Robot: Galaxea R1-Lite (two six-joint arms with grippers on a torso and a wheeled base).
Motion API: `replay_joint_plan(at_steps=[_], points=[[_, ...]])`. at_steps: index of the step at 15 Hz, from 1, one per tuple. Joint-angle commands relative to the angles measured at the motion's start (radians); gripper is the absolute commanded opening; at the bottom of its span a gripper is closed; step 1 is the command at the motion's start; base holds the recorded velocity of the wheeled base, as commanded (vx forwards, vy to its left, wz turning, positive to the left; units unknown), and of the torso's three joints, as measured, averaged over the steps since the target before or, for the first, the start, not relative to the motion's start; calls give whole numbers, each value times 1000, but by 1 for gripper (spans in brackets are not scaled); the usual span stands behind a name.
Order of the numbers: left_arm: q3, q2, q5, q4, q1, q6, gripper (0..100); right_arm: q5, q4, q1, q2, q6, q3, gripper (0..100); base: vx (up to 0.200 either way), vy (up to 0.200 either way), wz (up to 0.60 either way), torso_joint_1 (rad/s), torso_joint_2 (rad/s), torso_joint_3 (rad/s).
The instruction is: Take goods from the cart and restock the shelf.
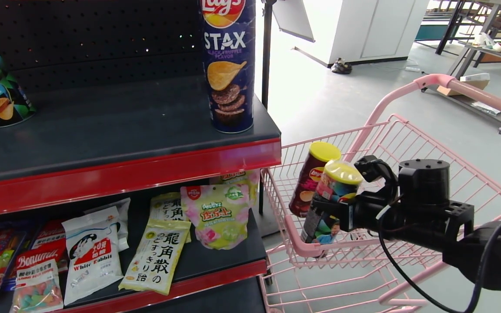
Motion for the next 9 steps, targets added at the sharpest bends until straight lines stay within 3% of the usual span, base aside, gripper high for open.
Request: replay_joint_plan(at_steps=[1,5,9], points=[[0,1,-1,0,0,0,100,-9,-2,0,-93,-2,55,0,0,0,0,0,0,0],[0,1,1,0,0,0,100,-62,-2,-6,-258,-2,87,0,0,0,0,0,0,0],[-1,1,1,0,0,0,100,-118,14,-31,-366,-18,1,0,0,0,0,0,0,0]])
